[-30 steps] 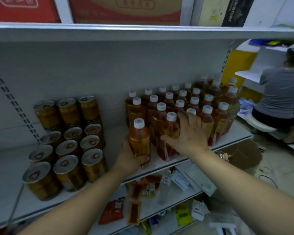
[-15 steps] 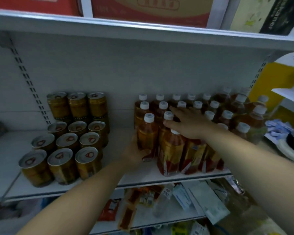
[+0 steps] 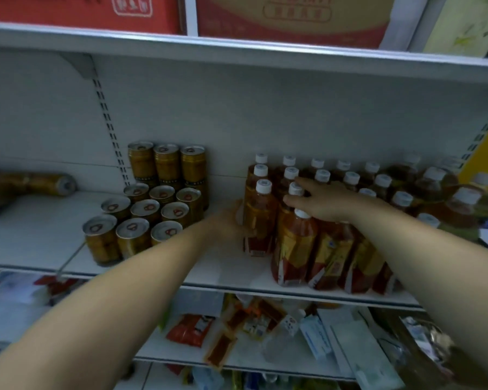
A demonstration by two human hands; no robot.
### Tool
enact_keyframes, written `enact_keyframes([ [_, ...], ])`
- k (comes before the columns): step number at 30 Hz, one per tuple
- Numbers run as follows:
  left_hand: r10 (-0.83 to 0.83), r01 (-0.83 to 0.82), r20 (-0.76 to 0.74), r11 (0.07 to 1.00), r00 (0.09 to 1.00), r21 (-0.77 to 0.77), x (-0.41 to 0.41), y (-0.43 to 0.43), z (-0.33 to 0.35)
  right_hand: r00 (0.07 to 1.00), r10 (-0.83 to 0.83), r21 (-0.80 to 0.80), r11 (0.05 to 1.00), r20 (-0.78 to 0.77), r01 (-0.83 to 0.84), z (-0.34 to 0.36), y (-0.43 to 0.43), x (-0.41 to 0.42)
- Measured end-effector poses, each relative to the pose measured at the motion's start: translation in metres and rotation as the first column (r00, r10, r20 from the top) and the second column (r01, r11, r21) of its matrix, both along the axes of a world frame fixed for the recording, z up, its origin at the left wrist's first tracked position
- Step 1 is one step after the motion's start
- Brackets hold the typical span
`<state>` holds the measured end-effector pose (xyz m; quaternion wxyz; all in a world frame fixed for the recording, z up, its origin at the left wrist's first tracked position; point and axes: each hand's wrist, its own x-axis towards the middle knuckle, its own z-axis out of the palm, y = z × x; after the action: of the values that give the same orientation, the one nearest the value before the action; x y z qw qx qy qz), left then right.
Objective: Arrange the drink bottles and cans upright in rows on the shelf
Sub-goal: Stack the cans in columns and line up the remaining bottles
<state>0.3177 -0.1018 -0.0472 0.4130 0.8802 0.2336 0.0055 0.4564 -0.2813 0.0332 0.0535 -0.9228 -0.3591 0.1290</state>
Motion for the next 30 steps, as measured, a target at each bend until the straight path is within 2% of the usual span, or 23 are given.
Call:
enact_keyframes([
  [3, -0.024, 0.035, -0.058, 0.981, 0.998, 0.188, -0.030, 0.016, 0.029, 0.993, 0.117, -0.046, 0.992, -0.006, -0.118, 0.024, 0.018, -0.010],
  [6, 0.001, 0.009, -0.046, 0.975, 0.999, 0.221, -0.074, 0.037, 0.053, 0.978, 0.179, 0.055, 0.981, 0.105, -0.185, 0.036, 0.058, -0.034],
  [8, 0.017, -0.014, -0.012, 0.971, 1.000, 0.240, -0.111, 0.054, 0.062, 0.959, 0.223, 0.050, 0.971, 0.174, -0.235, 0.038, 0.095, -0.060],
  [11, 0.056, -0.051, -0.001, 0.923, 0.998, 0.380, -0.169, 0.087, 0.067, 0.926, 0.317, 0.088, 0.936, 0.204, -0.340, 0.038, 0.155, -0.111],
  [15, 0.159, -0.130, -0.038, 0.901, 0.987, 0.413, -0.254, 0.148, 0.060, 0.881, 0.413, 0.128, 0.885, 0.230, -0.448, 0.031, 0.238, -0.184],
  [19, 0.245, -0.169, -0.116, 0.876, 0.963, 0.451, -0.342, 0.208, 0.052, 0.890, 0.442, 0.082, 0.889, 0.106, -0.451, 0.023, 0.320, -0.254],
  [22, 0.314, -0.220, -0.144, 0.866, 0.938, 0.450, -0.400, 0.241, 0.047, 0.880, 0.465, 0.111, 0.874, 0.093, -0.473, 0.018, 0.371, -0.303],
  [30, 0.464, -0.364, -0.129, 0.814, 0.876, 0.452, -0.482, 0.318, 0.038, 0.805, 0.579, 0.111, 0.798, 0.134, -0.592, 0.003, 0.489, -0.385],
])
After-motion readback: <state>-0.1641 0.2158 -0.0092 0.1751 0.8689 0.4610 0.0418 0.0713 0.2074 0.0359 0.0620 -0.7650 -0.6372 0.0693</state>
